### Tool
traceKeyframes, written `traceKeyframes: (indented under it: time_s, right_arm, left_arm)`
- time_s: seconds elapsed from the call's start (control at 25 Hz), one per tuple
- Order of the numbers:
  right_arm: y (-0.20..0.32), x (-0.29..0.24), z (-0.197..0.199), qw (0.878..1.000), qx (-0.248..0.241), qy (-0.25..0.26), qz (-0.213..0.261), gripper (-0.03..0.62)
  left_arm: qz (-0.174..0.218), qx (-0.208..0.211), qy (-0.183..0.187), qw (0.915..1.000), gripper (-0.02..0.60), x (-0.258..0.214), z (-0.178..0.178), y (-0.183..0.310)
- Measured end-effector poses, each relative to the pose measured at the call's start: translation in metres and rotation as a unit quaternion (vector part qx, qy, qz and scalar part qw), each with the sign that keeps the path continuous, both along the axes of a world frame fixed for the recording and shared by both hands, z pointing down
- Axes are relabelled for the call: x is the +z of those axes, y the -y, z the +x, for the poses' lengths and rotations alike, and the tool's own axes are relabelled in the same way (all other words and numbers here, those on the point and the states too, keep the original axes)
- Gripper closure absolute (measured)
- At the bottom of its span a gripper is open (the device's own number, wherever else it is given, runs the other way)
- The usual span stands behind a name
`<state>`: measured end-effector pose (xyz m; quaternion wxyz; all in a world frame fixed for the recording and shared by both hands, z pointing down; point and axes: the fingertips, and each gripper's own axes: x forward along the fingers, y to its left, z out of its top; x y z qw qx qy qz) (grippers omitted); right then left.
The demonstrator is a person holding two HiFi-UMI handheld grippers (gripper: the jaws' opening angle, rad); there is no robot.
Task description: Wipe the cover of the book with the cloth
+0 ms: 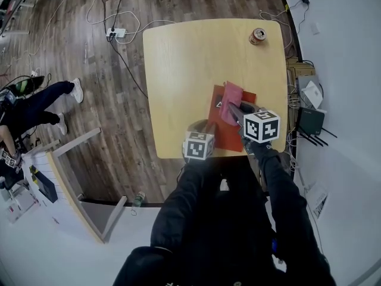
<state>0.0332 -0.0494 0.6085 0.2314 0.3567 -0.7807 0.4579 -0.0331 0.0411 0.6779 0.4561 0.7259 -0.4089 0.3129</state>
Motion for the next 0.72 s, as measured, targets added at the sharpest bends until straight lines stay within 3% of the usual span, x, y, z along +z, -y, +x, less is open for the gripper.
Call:
traceKeyframes:
  time_s: [0.32,0.72]
  right_arm:
    - [-0.003,0.014,-0.043,0.999,-0.022,0.021,-0.021,0.517]
    - [-0.015,0.041,-0.037,0.999,-0.017,-0.009,-0.049,0.517]
  left_arm:
    - [-0.006,0.005,0.003,1.0000,0.449,-0.002,0.001,-0.002]
    - [-0.005,0.007,0.001,1.0000,0.449,-0.002,-0.003,-0.002]
